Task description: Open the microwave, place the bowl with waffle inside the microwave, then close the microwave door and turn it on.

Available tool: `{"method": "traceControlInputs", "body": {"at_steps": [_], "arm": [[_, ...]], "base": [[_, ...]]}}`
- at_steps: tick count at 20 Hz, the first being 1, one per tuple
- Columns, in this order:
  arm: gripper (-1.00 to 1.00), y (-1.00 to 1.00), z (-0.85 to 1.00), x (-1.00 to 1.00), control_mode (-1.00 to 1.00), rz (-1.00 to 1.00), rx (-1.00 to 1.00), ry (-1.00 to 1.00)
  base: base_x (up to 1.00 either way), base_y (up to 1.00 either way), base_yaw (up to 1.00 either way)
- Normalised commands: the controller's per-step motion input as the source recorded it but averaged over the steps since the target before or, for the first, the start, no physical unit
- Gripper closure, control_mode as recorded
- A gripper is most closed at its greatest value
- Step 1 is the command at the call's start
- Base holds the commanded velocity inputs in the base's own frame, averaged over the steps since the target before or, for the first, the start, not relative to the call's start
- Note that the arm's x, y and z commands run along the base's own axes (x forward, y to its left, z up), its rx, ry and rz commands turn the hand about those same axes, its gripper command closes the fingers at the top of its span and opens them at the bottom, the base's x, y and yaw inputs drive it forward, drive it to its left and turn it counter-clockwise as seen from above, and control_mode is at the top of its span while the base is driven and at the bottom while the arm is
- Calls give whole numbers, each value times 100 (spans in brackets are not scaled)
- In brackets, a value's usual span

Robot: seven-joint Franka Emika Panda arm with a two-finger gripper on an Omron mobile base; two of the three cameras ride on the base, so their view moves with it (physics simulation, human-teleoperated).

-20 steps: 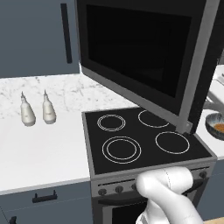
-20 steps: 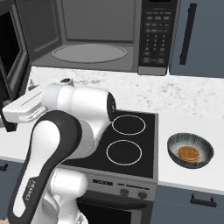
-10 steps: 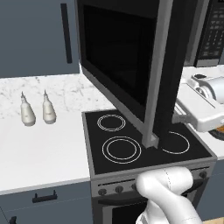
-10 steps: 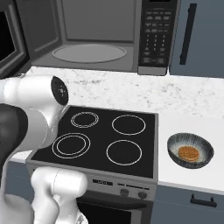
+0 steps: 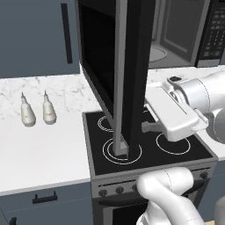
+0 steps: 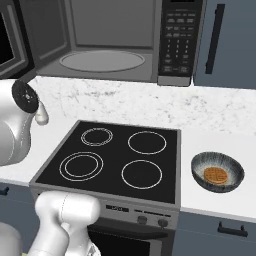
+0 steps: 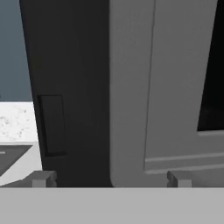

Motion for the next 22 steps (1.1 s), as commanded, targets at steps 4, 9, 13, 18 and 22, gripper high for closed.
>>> {"method": "traceControlInputs", "body": {"at_steps": [4, 9, 13, 18, 22], "arm": [[-100, 0, 0, 0, -100, 0, 0, 0], [-100, -68, 6, 0, -100, -10, 0, -6], [-100, -90, 16, 28, -100, -28, -4, 1], [-100, -99, 8, 70, -100, -38, -5, 18], [-100, -100, -4, 70, -100, -40, -8, 24]], "base": [[0, 0, 0], [0, 0, 0], [0, 0, 0], [0, 0, 0], [0, 0, 0]]}}
